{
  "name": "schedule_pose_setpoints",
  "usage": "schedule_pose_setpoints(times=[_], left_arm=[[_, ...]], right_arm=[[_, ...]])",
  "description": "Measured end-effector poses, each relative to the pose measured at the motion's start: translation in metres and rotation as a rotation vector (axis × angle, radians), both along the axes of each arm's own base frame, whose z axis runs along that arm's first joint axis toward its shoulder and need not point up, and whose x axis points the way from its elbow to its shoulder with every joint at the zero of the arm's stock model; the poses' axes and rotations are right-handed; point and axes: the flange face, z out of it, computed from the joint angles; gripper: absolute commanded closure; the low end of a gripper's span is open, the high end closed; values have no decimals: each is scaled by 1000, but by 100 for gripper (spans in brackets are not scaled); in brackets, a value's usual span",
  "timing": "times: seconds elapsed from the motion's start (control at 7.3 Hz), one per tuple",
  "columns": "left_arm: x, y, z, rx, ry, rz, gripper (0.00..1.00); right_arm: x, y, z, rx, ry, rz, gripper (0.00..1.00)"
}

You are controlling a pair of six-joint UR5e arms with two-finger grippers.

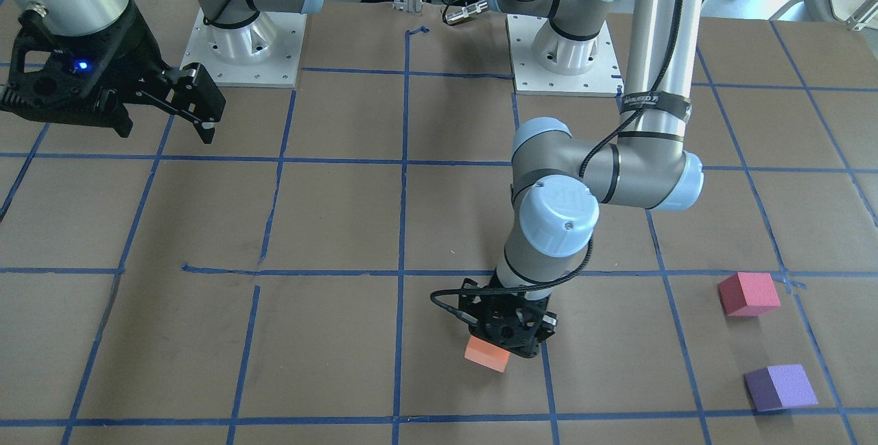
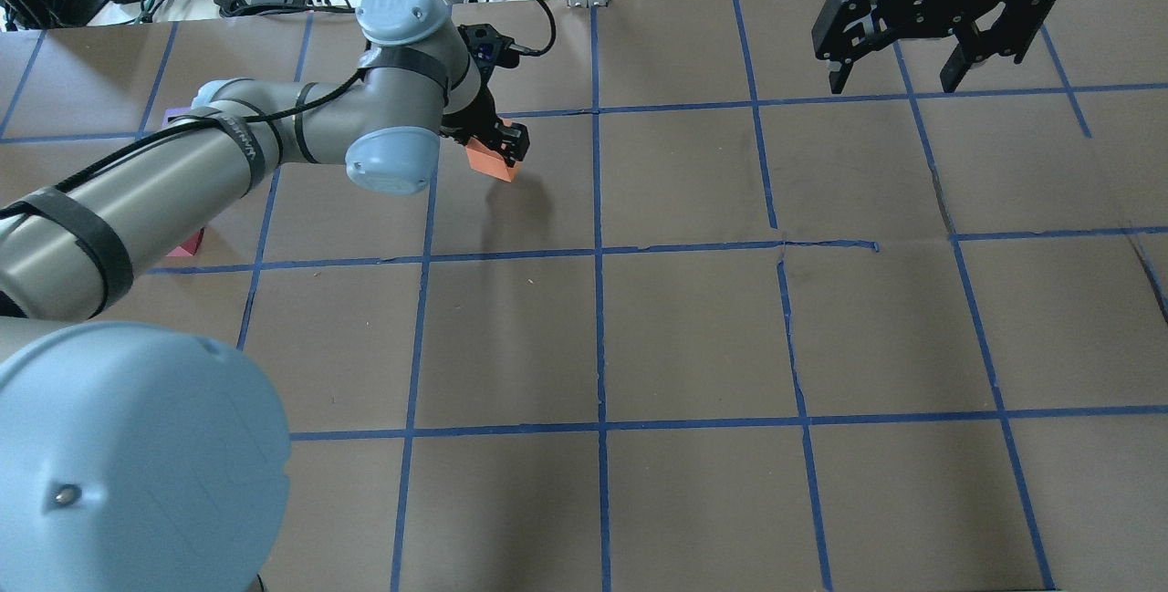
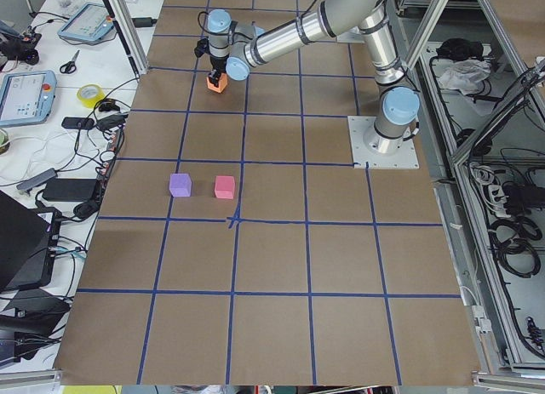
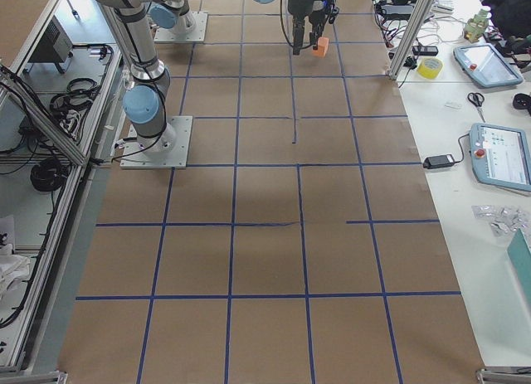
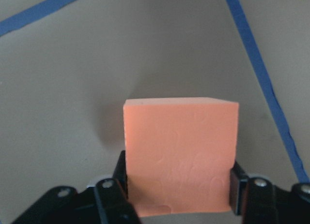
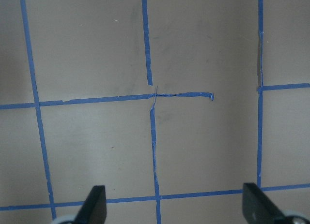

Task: Arrange blocks in a line
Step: 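Carry the orange cube with the left gripper toward the pink and purple cubes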

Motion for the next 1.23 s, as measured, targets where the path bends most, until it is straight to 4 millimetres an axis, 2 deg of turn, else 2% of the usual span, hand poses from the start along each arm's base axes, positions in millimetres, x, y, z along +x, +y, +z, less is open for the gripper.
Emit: schedule_pose_setpoints(times=[0.14,0.41,0.55,0.68,0.82,0.96,1.1,1.23], left_arm=[[35,-7,16,-23,-13,45,100],[110,-13,35,-30,-27,152,100],[157,-14,43,-26,-28,223,100],[215,-14,50,-24,-17,308,100],[274,-9,55,-23,3,384,100],[322,-2,57,-22,18,432,100],[355,7,56,-5,26,457,100],[380,12,53,19,25,443,100]], right_arm=[[0,0,-5,7,0,-1,0],[1,-1,-7,4,-8,-2,0],[1,-2,-8,3,-10,-2,0],[1,-2,-8,3,-11,-2,0],[1,-2,-8,2,-11,-2,0],[1,-2,-8,2,-11,-3,0],[1,-2,-8,1,-12,-4,0],[1,-3,-7,0,-12,-4,0]])
